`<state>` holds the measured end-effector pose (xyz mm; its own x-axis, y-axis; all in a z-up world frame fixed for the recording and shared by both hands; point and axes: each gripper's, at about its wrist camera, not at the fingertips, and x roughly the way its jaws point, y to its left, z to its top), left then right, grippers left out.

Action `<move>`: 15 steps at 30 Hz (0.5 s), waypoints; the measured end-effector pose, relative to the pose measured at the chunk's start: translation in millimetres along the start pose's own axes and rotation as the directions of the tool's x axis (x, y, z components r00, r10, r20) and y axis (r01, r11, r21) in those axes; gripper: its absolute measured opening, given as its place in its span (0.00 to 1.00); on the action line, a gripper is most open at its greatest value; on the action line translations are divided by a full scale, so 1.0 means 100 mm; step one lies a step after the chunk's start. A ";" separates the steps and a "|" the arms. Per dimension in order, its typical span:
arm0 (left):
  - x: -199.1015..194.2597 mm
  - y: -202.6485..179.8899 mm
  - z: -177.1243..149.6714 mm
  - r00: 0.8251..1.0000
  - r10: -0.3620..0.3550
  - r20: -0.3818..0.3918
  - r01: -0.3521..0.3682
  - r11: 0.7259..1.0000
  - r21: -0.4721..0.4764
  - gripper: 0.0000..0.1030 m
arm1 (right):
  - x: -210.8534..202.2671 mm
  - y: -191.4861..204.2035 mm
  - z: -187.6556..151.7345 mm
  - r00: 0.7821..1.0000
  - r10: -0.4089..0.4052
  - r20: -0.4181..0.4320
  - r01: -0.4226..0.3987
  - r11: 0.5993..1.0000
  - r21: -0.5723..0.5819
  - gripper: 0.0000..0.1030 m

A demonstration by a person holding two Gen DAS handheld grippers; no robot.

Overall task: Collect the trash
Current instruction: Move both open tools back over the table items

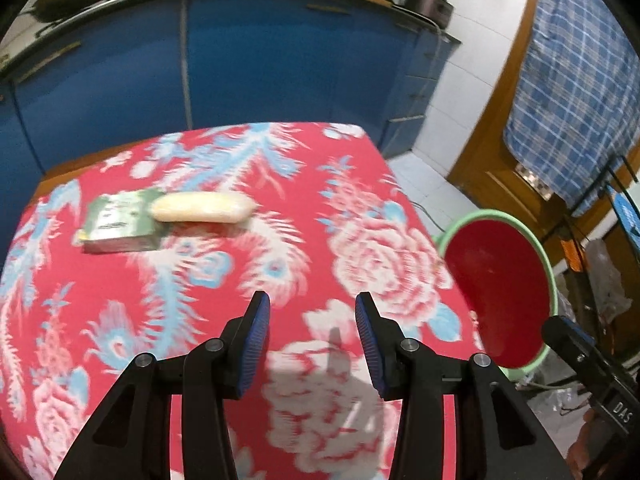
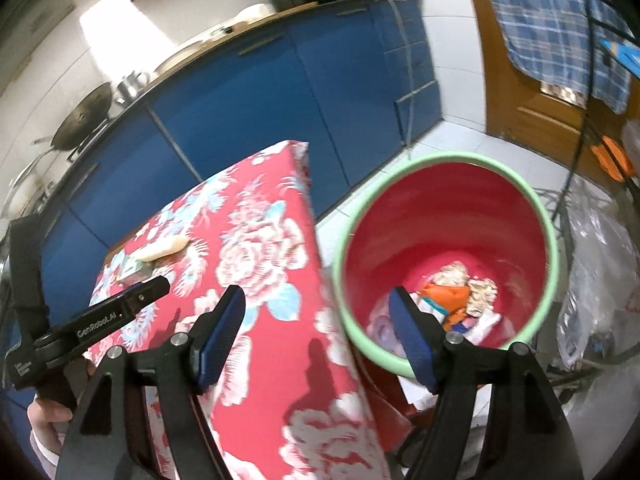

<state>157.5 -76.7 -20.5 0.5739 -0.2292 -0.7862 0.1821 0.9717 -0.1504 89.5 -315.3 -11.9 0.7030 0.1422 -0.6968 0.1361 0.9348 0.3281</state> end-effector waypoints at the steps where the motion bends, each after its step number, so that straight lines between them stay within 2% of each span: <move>1: -0.01 0.07 0.02 1.000 0.012 0.003 -0.012 1.000 -0.008 0.45 | 0.02 0.06 0.02 1.000 0.007 -0.002 -0.007 1.000 -0.014 0.73; 9: -0.08 0.65 0.16 0.993 0.113 0.028 -0.110 0.990 -0.091 0.48 | 0.19 0.51 0.14 0.999 0.049 -0.007 -0.050 0.993 -0.105 0.75; 15: -0.13 0.98 0.23 0.985 0.167 0.032 -0.163 0.979 -0.120 0.49 | 0.43 0.91 0.17 0.996 0.075 -0.053 -0.083 0.981 -0.178 0.76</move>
<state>186.2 20.0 -11.3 0.6211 -0.0649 -0.7810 -0.0111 0.9957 -0.0915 144.0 -230.0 -0.6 0.6732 0.2289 -0.7031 -0.0490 0.9626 0.2665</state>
